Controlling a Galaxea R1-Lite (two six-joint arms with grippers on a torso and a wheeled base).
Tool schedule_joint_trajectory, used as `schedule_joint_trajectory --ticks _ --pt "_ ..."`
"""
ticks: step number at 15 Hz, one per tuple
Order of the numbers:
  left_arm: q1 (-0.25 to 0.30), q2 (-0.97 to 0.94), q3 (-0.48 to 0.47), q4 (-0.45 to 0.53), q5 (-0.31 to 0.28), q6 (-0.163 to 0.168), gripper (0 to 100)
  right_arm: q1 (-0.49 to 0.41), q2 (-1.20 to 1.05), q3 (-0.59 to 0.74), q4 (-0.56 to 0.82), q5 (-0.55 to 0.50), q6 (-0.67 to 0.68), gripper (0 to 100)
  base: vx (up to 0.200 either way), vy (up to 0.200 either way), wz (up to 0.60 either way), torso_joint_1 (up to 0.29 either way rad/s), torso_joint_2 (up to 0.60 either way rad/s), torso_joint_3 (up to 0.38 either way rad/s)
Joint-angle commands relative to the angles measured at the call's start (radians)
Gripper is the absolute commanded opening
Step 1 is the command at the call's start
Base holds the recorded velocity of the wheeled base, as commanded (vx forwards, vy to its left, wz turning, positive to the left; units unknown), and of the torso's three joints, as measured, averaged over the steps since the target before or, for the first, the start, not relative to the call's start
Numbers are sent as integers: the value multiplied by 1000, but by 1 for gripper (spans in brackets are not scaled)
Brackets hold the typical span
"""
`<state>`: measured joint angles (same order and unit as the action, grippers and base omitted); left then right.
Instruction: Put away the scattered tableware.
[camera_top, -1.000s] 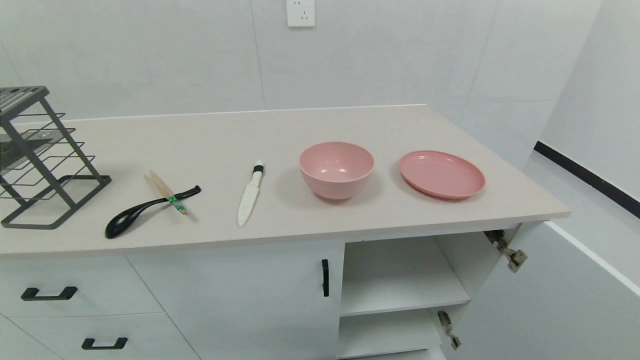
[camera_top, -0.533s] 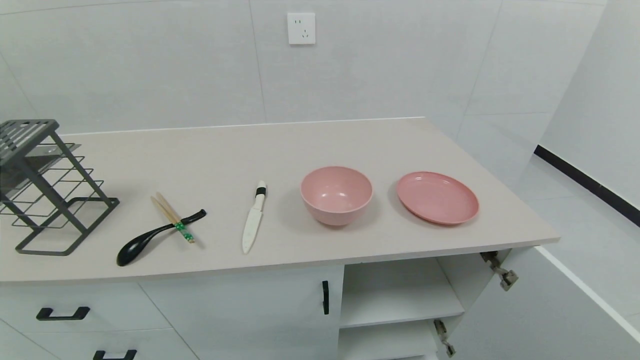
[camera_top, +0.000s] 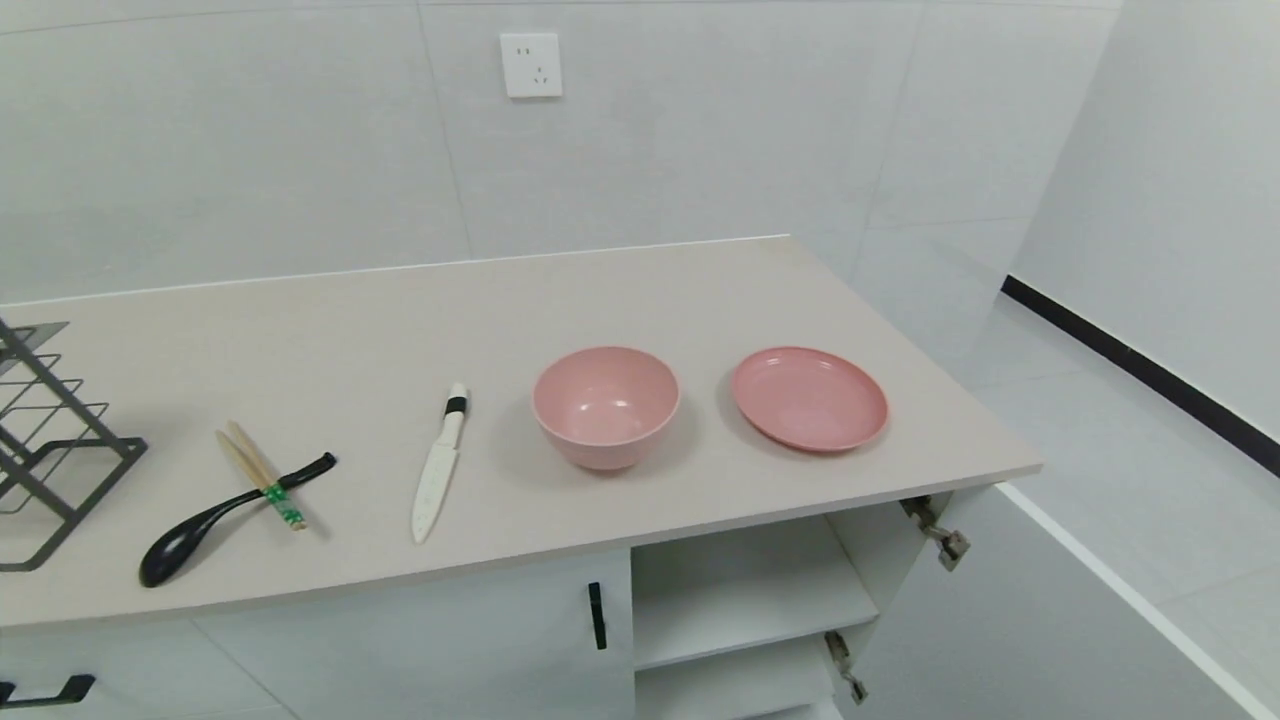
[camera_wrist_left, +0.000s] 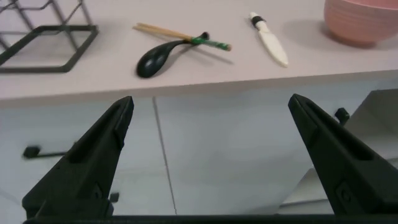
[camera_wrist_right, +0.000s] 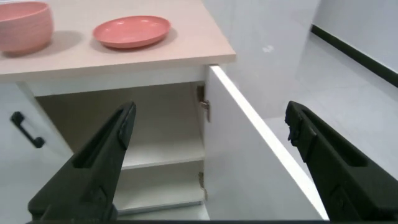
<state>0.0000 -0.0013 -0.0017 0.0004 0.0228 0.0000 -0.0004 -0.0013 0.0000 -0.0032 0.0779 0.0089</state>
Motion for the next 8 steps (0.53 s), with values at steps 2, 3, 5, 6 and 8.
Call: schedule_joint_trajectory --ticks 2,3,5,6,8 --pt "2 1 0 0 0 0 100 0 1 0 0 0 -1 100 0 0 0 0 0 0" --pt "0 1 0 0 0 0 100 0 1 0 0 -6 -1 100 0 0 0 0 0 0" --pt "0 1 0 0 0 0 100 0 1 0 0 -6 -1 100 0 0 0 31 -52 -28" --pt "0 1 0 0 0 0 100 0 1 0 0 -6 -1 100 0 0 0 154 -290 -134" --pt "2 1 0 0 0 0 100 0 1 0 0 -6 -1 100 0 0 0 229 -442 -215"
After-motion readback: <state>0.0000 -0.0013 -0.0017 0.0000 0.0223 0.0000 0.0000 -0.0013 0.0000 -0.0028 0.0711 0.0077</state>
